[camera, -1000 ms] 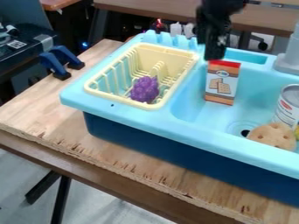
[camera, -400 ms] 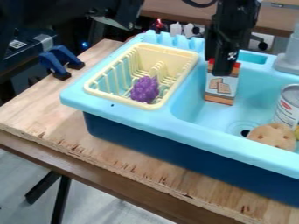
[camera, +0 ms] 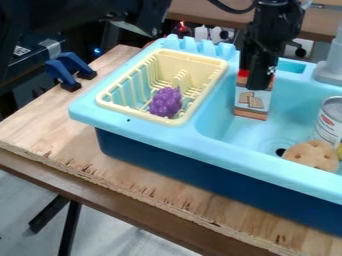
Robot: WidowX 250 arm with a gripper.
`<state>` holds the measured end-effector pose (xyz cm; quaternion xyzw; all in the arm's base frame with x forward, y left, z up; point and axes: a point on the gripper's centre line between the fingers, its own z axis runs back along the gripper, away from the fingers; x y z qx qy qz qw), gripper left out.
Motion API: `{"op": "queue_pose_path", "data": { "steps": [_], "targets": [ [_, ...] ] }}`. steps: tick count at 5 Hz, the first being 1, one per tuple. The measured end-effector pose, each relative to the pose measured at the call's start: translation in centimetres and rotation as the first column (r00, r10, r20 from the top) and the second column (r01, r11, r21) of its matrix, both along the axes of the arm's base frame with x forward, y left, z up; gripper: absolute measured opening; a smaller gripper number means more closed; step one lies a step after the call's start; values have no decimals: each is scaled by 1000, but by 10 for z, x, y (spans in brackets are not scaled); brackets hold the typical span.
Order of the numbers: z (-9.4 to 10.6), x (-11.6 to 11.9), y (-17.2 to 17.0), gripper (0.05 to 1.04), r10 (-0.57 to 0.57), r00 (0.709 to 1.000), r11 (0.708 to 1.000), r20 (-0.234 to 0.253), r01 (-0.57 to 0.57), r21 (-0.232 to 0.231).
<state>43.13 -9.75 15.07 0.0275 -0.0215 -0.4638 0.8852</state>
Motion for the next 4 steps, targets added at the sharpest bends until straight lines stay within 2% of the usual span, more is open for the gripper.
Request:
{"op": "queue_pose_path", "data": {
  "steps": [1,2,3,4],
  "targets": [
    [-2,-1,-1,424,4,1000,1000,-6,-4,0],
    [-3,0,2,380,26,1000,999,-9,-26,-30],
    [3,-16,2,380,43,999,998,-19,-44,-52],
    [54,-45,5,380,83,993,991,78,-74,-113]
  ]
}}
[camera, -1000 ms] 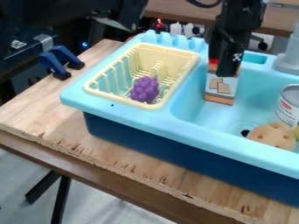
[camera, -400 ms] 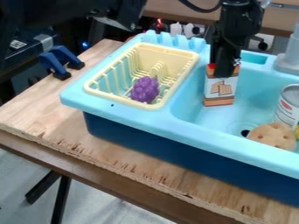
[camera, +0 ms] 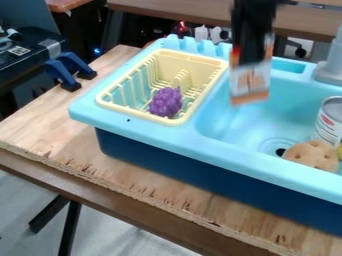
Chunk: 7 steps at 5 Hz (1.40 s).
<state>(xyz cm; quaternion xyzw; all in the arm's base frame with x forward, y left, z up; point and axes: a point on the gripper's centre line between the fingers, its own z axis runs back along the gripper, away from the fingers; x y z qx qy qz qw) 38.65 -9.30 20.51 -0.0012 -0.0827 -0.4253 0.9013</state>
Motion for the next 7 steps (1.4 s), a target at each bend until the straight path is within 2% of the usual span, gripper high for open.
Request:
{"op": "queue_pose_path", "data": {
  "steps": [1,2,3,4,5,6,7],
  "targets": [
    [37,-29,9,380,69,997,997,46,-68,-22],
    [47,-37,28,380,145,988,989,60,-143,-35],
    [48,-36,58,380,289,956,957,45,-288,-28],
    [46,-52,90,380,513,857,858,50,-512,-34],
    [38,-74,120,380,715,699,693,29,-702,-166],
    [29,-80,132,380,859,512,510,27,-850,-132],
    [22,-80,135,380,871,490,488,14,-863,-129]
  ]
}}
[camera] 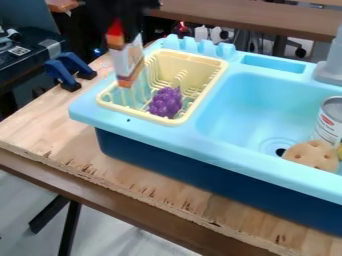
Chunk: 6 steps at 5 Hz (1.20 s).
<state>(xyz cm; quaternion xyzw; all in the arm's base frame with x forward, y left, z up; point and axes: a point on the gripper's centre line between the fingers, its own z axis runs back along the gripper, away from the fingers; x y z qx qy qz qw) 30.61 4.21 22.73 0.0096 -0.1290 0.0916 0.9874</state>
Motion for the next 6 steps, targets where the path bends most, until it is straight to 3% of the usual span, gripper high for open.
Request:
{"op": "queue_pose_path", "data": {
  "steps": [1,4,6],
  "targets": [
    [-18,9,10,380,4,998,1000,-60,-5,-15],
    [-35,30,8,380,-27,993,999,-115,24,-24],
    [-58,39,10,380,-40,987,998,-155,33,-52]
  ]
}}
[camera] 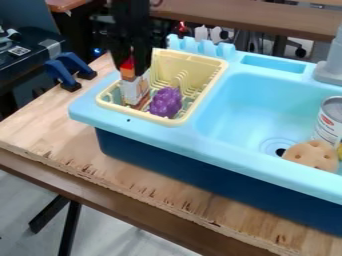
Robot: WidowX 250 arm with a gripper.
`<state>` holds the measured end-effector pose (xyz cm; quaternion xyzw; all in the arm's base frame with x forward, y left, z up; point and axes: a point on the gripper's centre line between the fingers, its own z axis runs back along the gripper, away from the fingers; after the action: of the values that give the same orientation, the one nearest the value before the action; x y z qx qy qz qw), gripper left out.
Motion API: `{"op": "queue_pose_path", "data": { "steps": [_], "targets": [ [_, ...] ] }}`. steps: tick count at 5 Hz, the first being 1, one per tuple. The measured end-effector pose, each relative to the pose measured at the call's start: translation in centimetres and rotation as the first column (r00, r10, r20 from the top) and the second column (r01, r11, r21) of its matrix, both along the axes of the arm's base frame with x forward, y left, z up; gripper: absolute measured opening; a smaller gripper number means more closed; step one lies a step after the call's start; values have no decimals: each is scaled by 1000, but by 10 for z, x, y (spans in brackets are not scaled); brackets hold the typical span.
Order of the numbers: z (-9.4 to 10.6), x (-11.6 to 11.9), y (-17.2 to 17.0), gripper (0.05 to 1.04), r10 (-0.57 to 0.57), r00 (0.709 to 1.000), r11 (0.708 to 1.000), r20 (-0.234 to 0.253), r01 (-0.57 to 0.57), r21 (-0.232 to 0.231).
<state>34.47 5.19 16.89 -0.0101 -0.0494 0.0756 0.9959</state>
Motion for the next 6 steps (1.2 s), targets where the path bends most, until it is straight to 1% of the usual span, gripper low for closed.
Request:
{"op": "queue_pose_path", "data": {
  "steps": [1,2,3,4,5,6],
  "targets": [
    [-14,-2,8,380,6,1000,999,-25,-7,-35],
    [-18,-2,13,437,21,999,996,-33,-24,-88],
    [-19,-4,21,749,14,999,995,-34,-17,-93],
    [-5,-5,16,999,29,1000,995,11,-28,-99],
    [32,-17,5,1006,23,997,999,76,-20,-42],
    [61,-22,-14,1003,10,986,1000,168,-10,4]
  ]
}}
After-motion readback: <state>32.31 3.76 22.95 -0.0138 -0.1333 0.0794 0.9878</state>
